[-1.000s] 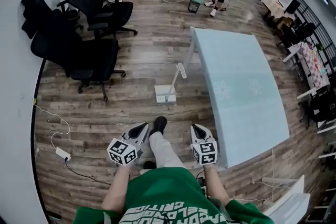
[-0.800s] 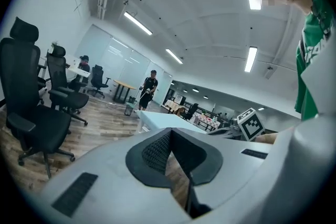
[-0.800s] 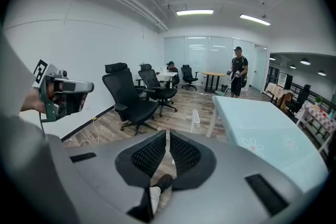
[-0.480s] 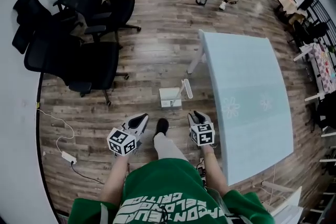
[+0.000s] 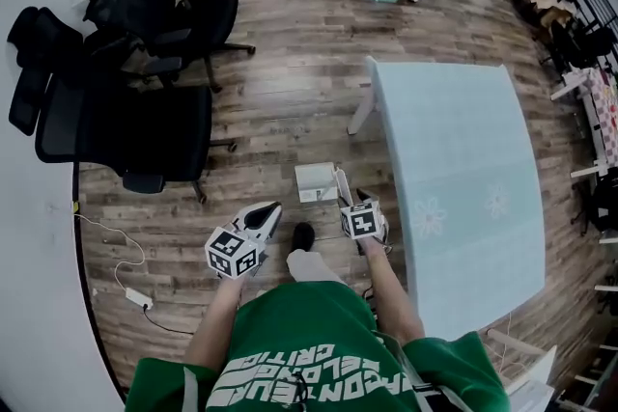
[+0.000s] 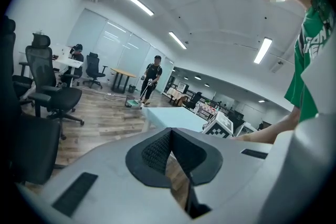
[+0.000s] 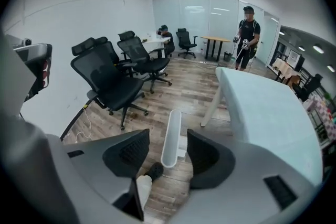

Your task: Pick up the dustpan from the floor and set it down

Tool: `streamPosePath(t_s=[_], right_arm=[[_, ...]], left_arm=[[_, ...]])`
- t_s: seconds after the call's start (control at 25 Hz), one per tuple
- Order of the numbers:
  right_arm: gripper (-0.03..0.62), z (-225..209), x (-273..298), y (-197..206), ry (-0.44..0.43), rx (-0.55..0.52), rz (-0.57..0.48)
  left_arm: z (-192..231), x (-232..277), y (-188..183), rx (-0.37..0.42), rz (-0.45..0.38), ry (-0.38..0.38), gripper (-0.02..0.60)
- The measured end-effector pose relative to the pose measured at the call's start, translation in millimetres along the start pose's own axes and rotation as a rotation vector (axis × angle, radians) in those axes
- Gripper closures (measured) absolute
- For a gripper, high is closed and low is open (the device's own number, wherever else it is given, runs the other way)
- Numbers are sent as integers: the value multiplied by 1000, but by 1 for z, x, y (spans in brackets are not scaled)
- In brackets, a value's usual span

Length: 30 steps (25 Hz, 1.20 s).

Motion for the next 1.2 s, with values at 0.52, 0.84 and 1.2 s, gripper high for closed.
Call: streamPosePath(t_s=[0.52, 0.84, 1.2], right_arm=[[375, -18, 123, -19, 42, 12, 339], [376, -28, 162, -11, 103, 21, 514], [481, -24, 172, -9, 100, 59, 599]], left_arm=[[25, 57, -12, -13, 50, 27, 580], [49, 64, -15, -45, 57, -16, 580], [57, 73, -14, -56, 51, -40, 580]])
Point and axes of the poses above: the fingertips, and each gripper's own axes: x forward along the fingers, z to its left, y out of its underside, the point moved 6 cm from there along -x, backward along the fingers, and after that the axes turned 8 degrees about x, right-handed, at the moved point
